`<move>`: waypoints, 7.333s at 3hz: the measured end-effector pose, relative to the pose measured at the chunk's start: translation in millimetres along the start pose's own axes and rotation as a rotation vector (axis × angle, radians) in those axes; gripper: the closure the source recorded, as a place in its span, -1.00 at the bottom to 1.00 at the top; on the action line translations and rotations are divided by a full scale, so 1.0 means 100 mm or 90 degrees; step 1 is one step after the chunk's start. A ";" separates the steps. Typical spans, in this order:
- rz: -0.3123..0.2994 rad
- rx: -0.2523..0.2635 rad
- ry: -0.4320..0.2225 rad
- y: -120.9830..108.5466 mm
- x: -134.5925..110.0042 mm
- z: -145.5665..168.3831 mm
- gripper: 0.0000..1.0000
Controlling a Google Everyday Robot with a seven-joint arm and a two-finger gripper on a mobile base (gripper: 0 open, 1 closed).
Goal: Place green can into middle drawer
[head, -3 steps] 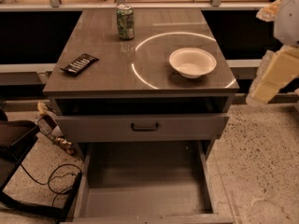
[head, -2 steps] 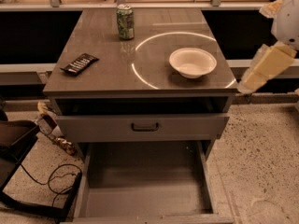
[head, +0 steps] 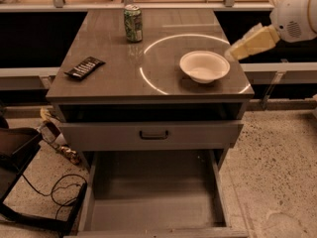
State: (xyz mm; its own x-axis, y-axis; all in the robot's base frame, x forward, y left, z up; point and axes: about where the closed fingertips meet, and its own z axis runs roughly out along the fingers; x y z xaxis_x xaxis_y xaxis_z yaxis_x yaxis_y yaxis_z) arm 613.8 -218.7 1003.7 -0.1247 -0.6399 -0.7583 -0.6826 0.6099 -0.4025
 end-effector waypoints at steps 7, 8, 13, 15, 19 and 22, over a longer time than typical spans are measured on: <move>0.117 -0.006 -0.226 -0.17 -1.19 1.99 -1.00; 0.142 -0.019 -0.237 -0.09 -1.30 2.40 -1.00; 0.221 -0.075 -0.274 0.20 -1.65 3.59 -1.00; 0.219 -0.084 -0.297 0.23 -1.62 3.92 -1.00; 0.211 -0.083 -0.311 0.08 -1.58 4.14 0.30; 0.211 -0.090 -0.310 0.14 -1.63 4.18 1.00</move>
Offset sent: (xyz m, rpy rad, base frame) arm 0.0452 0.0080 0.0169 0.1772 -0.1004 -0.0353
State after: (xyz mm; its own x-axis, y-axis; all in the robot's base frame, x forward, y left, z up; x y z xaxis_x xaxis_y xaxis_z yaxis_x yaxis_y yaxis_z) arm 925.1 89.4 906.9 -0.0253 -0.1184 -0.9926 -0.7573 0.6505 -0.0583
